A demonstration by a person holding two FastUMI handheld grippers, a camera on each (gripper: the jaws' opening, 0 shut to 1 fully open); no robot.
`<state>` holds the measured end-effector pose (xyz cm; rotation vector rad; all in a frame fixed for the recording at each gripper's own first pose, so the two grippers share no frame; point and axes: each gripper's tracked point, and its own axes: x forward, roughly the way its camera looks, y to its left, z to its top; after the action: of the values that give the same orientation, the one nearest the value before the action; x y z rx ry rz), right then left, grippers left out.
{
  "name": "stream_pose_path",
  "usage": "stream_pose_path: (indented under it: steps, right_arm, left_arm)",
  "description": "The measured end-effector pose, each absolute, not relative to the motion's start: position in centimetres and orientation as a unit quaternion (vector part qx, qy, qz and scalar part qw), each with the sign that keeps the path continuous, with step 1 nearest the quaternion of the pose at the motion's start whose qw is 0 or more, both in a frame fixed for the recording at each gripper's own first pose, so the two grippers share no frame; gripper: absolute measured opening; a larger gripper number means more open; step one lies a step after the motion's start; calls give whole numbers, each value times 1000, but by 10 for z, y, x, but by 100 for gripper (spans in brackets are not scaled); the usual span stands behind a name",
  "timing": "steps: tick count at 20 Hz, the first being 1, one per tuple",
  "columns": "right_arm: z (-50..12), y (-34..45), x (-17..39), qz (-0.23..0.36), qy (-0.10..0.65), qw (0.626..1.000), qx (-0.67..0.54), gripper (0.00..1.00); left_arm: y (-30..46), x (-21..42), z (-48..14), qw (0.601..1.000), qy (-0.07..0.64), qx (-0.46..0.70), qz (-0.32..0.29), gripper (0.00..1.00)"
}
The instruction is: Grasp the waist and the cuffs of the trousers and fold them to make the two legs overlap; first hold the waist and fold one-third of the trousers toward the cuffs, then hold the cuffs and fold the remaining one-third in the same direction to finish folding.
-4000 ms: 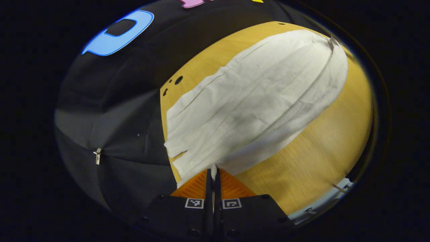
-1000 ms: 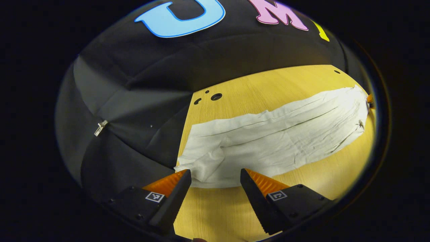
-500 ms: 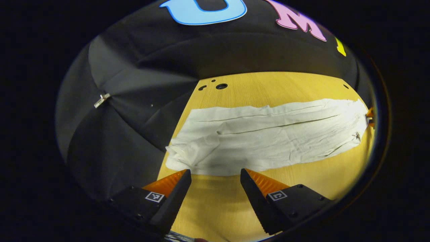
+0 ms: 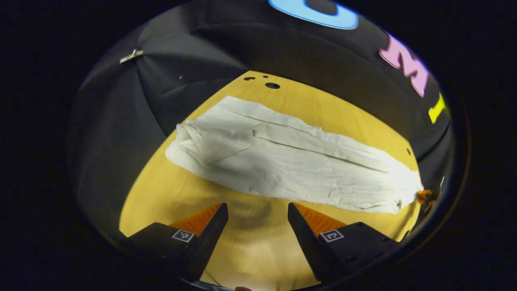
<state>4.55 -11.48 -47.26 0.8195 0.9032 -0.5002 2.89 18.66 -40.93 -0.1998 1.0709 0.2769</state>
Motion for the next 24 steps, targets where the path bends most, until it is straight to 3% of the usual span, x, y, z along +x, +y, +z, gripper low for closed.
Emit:
stream_pose_path:
  steps: [6, 9, 15, 17, 19, 22, 24]
  right_arm:
    - [-466, -118, 46, -220, 416, 801, 371, 5]
    - [-465, -118, 47, -214, 420, 803, 364, 5]
    - [-470, -117, 44, -190, 437, 820, 317, 5]
    - [-470, -117, 45, -189, 439, 820, 315, 5]
    - [-471, -117, 43, -185, 440, 821, 312, 5]
    - [-469, -118, 44, -185, 437, 822, 314, 6]
    - [-461, -121, 47, -182, 422, 828, 321, 5]
  left_arm:
    - [202, 53, -417, 817, 456, -290, 202, 95]
    - [217, 73, -418, 813, 437, -314, 221, 90]
    - [231, 107, -426, 813, 420, -310, 258, 94]
    - [238, 106, -427, 818, 419, -285, 273, 84]
    - [242, 94, -427, 814, 427, -263, 294, 66]
    - [238, 105, -433, 810, 419, -298, 282, 16]
    - [235, 102, -434, 802, 416, -325, 280, 9]
